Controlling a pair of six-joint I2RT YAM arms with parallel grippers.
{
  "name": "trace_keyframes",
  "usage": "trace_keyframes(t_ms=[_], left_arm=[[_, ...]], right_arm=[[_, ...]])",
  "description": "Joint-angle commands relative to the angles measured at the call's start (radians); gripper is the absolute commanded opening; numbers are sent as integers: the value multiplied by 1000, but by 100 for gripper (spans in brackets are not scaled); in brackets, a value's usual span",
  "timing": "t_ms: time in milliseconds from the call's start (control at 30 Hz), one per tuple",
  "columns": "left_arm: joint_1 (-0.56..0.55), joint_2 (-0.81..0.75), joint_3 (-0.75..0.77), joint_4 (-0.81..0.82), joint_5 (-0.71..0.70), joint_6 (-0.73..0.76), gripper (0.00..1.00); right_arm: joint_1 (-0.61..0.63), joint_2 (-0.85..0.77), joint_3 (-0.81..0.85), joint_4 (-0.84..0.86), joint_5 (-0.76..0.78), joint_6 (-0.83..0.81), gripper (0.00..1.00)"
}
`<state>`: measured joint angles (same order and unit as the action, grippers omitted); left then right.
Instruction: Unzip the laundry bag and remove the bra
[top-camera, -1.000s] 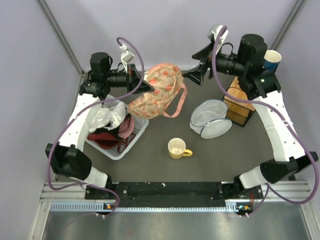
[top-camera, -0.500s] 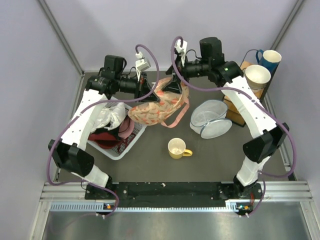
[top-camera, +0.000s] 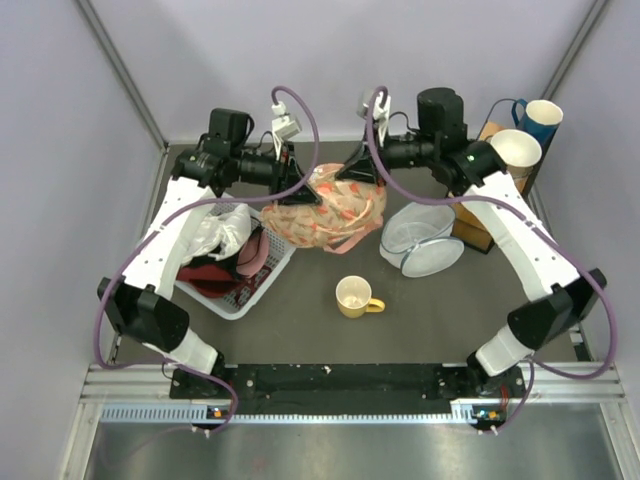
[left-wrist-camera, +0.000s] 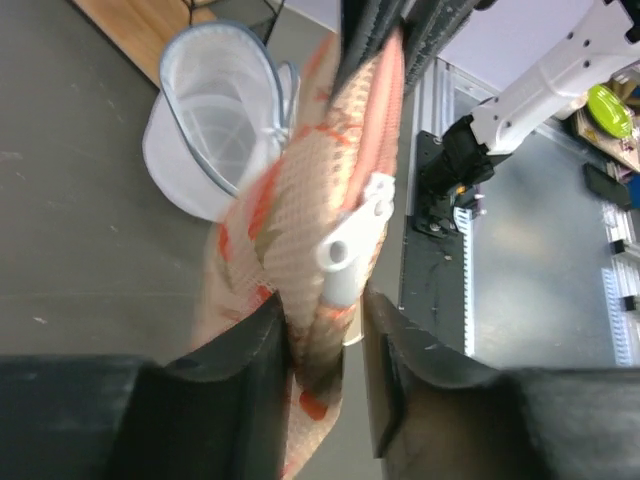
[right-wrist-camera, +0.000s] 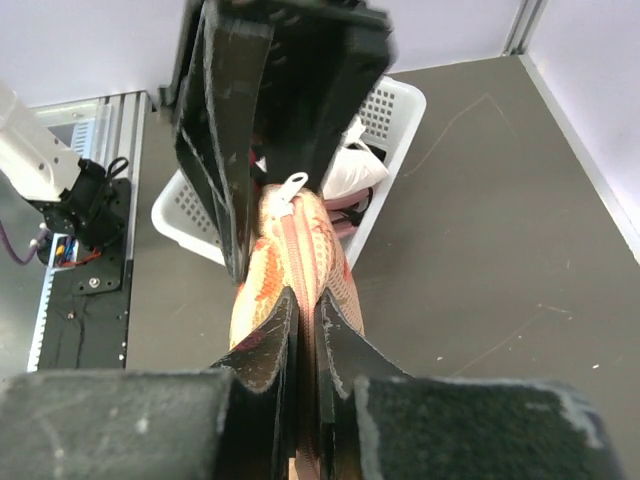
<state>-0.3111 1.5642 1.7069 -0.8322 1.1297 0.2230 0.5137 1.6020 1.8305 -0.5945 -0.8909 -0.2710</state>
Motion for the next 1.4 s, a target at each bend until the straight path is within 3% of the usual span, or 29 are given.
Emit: trace_keyframes(t_ms=[0, 33, 67, 133, 167, 267, 300, 367, 500, 633, 733, 967, 1067, 1100, 1133, 1167, 1200, 1233, 1267, 1300, 1333, 1367], left_arm=[[39, -75, 5, 200, 119, -115, 56], [61, -94, -13, 282, 134, -144, 65], [73, -107, -35, 338, 177, -213, 81], [122, -153, -146, 503, 229, -331, 87], [138, -170, -205, 739, 272, -500, 94], [175, -201, -386, 1278, 306, -858, 96], [173, -184, -398, 1317, 309, -899, 97], [165, -167, -406, 1340, 308, -930, 99], [153, -162, -403, 1322, 259, -901, 99], [127, -136, -316, 1091, 210, -722, 99], [106, -104, -277, 1050, 205, -669, 99], [46, -78, -291, 1179, 255, -775, 99], [30, -79, -305, 1250, 265, -819, 80], [30, -81, -311, 1290, 274, -849, 38], [30, -79, -316, 1339, 275, -884, 10], [32, -81, -313, 1366, 272, -931, 0], [35, -75, -306, 1334, 240, -933, 0], [36, -73, -294, 1288, 219, -923, 0], [38, -70, -261, 1229, 191, -862, 0], [40, -66, -244, 1070, 158, -819, 0], [40, -64, -225, 1009, 103, -771, 0], [40, -66, -217, 965, 69, -713, 0]], right_arm=[[-7, -134, -103, 142, 26, 70, 0], [-10, -148, -118, 160, 24, 97, 0], [-18, -160, -147, 188, 17, 114, 0], [-52, -198, -187, 298, -58, 198, 0], [-61, -211, -229, 336, -84, 229, 0], [-109, -240, -305, 516, -158, 378, 0], [-118, -243, -324, 577, -199, 419, 0], [-139, -244, -362, 731, -236, 536, 0], [-144, -226, -363, 797, -289, 601, 0], [-144, -212, -362, 831, -299, 641, 0], [-144, -202, -356, 835, -304, 653, 0], [-144, -183, -358, 846, -295, 676, 0], [-144, -175, -361, 866, -292, 693, 0], [-145, -174, -361, 861, -283, 693, 0], [-144, -174, -362, 823, -275, 669, 0], [-144, -172, -362, 794, -266, 650, 0], [-144, -174, -364, 767, -240, 632, 0], [-145, -175, -359, 677, -218, 584, 6], [-144, -186, -356, 627, -189, 551, 25], [-145, -192, -356, 577, -124, 521, 45], [-146, -207, -358, 534, -76, 474, 76], [-141, -223, -362, 475, 26, 458, 85]])
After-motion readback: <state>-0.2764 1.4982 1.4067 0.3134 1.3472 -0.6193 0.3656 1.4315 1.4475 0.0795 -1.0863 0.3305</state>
